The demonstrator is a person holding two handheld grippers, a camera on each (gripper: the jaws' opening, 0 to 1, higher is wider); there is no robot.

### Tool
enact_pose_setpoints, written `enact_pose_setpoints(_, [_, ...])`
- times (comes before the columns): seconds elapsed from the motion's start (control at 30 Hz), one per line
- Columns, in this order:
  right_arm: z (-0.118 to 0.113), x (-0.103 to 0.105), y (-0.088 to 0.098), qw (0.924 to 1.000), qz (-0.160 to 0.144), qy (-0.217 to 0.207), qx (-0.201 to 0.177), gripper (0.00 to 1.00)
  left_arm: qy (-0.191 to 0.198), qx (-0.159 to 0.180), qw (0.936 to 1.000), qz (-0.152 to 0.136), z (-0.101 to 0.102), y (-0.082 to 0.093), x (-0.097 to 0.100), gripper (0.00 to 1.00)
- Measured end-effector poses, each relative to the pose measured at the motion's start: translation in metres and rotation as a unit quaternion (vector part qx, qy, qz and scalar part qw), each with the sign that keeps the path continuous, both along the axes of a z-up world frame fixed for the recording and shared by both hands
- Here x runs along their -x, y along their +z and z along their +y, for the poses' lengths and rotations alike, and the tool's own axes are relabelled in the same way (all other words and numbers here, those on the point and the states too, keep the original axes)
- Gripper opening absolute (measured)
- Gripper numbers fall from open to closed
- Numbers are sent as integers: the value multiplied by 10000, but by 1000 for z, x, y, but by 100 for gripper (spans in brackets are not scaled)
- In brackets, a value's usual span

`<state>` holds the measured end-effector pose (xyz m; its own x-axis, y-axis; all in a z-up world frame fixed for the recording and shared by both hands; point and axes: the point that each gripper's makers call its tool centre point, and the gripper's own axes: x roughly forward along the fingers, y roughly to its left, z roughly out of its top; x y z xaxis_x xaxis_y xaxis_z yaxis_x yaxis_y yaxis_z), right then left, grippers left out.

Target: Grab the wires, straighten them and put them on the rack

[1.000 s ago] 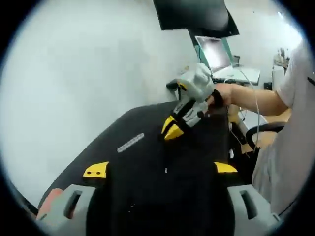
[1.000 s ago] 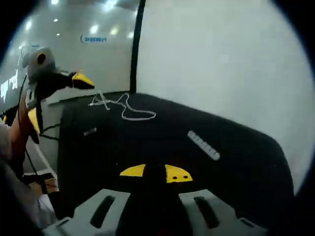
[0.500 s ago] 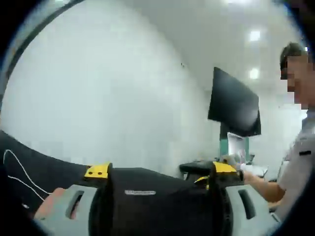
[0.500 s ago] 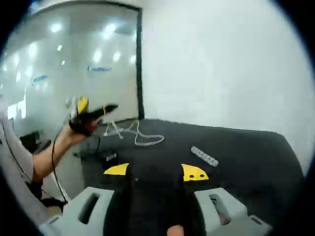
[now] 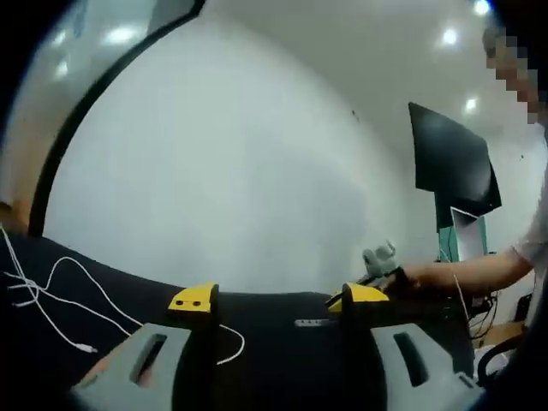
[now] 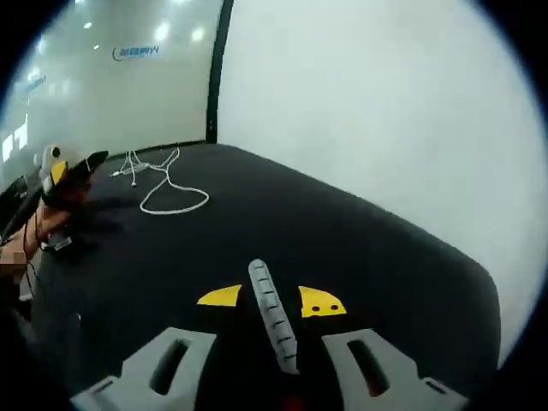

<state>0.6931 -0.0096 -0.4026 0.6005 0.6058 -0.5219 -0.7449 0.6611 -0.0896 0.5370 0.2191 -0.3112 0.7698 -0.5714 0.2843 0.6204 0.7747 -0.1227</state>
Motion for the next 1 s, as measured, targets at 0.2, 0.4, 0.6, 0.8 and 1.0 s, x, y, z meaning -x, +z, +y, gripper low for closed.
enact_pose_setpoints(0.2, [21,-17,-10,9933,-316,884,678,5,-51,-325,9994,-39,-8,-5,-1,54])
enact_pose_setpoints(0.4, [32,6,-10,9890,-109,1363,557,4,-3,-530,9986,-38,-9,-10,-4,53])
enact_pose_setpoints(0.6, [51,31,-8,9794,-259,1924,551,0,15,-527,9986,-14,-3,-10,-8,51])
enact_pose_setpoints(0.8, [39,4,4,9879,-310,1351,688,12,69,-536,9985,-15,-1,-10,-10,49])
enact_pose_setpoints(1.0, [30,15,7,9750,-598,1598,1423,11,67,-602,9982,-23,-1,-12,-12,47])
